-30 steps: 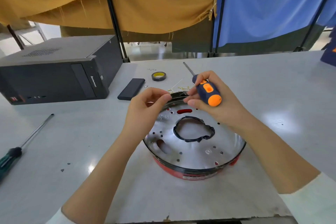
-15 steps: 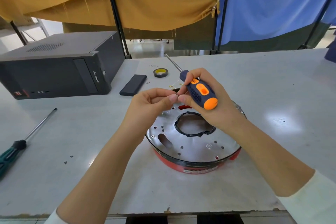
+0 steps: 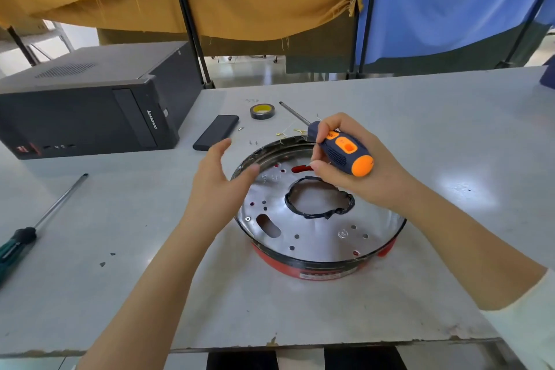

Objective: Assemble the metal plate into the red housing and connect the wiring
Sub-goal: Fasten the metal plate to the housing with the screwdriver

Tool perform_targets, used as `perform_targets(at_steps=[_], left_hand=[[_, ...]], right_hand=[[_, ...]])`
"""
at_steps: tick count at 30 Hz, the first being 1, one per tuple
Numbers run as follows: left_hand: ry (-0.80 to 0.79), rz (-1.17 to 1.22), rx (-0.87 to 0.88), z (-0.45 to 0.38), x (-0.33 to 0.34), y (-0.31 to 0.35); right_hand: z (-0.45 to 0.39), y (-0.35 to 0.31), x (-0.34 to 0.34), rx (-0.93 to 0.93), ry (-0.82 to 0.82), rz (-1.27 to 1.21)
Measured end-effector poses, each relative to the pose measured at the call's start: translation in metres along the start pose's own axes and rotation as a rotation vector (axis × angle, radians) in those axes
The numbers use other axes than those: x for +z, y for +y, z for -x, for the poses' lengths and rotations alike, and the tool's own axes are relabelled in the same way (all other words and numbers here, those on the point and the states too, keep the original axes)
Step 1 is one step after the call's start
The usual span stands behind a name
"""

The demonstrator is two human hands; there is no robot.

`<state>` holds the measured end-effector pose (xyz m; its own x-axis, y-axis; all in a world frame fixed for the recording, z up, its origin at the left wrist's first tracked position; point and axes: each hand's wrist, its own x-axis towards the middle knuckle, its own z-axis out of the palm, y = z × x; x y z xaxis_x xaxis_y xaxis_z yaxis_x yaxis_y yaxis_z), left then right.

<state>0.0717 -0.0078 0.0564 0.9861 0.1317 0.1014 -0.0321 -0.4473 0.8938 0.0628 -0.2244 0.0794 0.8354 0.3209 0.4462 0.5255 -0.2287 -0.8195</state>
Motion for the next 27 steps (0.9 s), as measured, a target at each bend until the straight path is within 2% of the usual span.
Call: perform_targets(at_steps=[2,3,9,17,20,25,27], left_hand=[[-0.083,0.133,-0.179,0.002,0.003,-0.010],[-0.112,0.171,-0.210,0.002,0.005,-0.015],[-0.191,0.092,-0.179,-0.021,0.009,-0.013],[-0.435,0.028,-0.120,-0.065,0.012,-0.003],[-0.429,0.000,-0.112,-0.071,0.022,0.003],[-0.249,-0.193,0.070,-0.065,0.027,0.025],[-0.289,-0.154,0.109,-0.060,0.026,0.038]], right_hand=[[0.001,0.002,-0.006,0.033,-0.046,0.030],[0.001,0.003,-0.008,0.044,-0.075,0.053],[0.001,0.005,-0.012,0.070,-0.245,0.086],[0.001,0.007,-0.018,0.054,-0.295,0.094],[-0.002,0.009,-0.015,0.047,-0.287,0.184],[-0.009,0.009,-0.006,0.063,-0.240,0.398],[-0.012,0.007,-0.003,-0.018,-0.233,0.544]])
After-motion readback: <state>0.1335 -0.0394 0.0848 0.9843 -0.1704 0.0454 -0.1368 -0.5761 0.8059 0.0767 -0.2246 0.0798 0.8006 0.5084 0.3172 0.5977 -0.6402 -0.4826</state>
